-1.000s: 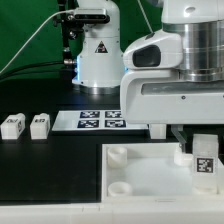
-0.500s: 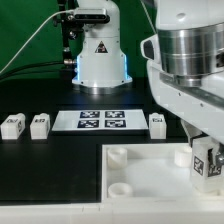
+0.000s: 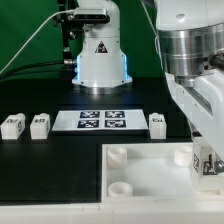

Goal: Assemble one leg

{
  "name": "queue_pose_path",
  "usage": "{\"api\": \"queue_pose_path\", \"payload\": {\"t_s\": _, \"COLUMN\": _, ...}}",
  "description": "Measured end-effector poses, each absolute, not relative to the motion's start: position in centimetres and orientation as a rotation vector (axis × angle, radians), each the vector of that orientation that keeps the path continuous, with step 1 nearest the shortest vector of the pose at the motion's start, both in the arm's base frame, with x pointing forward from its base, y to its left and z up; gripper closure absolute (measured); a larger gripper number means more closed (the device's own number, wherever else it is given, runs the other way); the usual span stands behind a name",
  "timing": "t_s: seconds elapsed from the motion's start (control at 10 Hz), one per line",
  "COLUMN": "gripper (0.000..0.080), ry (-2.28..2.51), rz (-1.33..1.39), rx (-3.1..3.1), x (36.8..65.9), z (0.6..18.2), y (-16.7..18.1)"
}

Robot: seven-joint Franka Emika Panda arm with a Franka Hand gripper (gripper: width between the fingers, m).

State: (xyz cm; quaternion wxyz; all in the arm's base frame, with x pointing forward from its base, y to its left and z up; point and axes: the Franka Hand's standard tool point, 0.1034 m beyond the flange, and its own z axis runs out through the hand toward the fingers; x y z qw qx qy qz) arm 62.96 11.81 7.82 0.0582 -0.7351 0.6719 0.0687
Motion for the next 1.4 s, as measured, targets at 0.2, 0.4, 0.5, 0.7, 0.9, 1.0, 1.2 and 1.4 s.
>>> {"api": "queue_pose_path", "payload": {"t_s": 0.2, "gripper": 0.0187, "ry": 1.802, "rz": 0.142, "rx": -2.406, "x": 63.2, "z": 7.7, "y": 12.2}}
{"api": "queue_pose_path", "payload": {"t_s": 0.4, "gripper": 0.0152, "ry": 1.337, "rz": 0.065, "rx": -2.708, "x": 63.0, "z": 7.8, "y": 13.2}}
{"api": "queue_pose_path", "payload": {"t_s": 0.5, "gripper": 0.0152, "ry": 1.284, "rz": 0.063, "rx": -2.73, "x": 63.0, "z": 7.7, "y": 13.0}}
{"api": "queue_pose_path", "payload": {"t_s": 0.7, "gripper": 0.0151, "ry": 0.911, "rz": 0.039, "rx": -2.878, "x": 63.0, "z": 7.7, "y": 12.7}}
{"api": "queue_pose_path", "payload": {"t_s": 0.9, "gripper": 0.0151, "ry": 0.455, "rz": 0.005, "rx": -3.004, "x": 63.1, "z": 7.6, "y": 11.4}}
{"api": "queue_pose_path", "payload": {"t_s": 1.0, "gripper": 0.0151, "ry": 0.221, "rz": -0.011, "rx": -3.042, "x": 63.3, "z": 7.6, "y": 11.0}}
{"api": "queue_pose_path", "payload": {"t_s": 1.2, "gripper": 0.0151, "ry": 0.06, "rz": -0.02, "rx": -3.06, "x": 63.3, "z": 7.6, "y": 10.9}}
{"api": "queue_pose_path", "payload": {"t_s": 1.4, "gripper": 0.024, "ry": 0.181, "rz": -0.014, "rx": -3.053, "x": 63.3, "z": 7.6, "y": 11.0}}
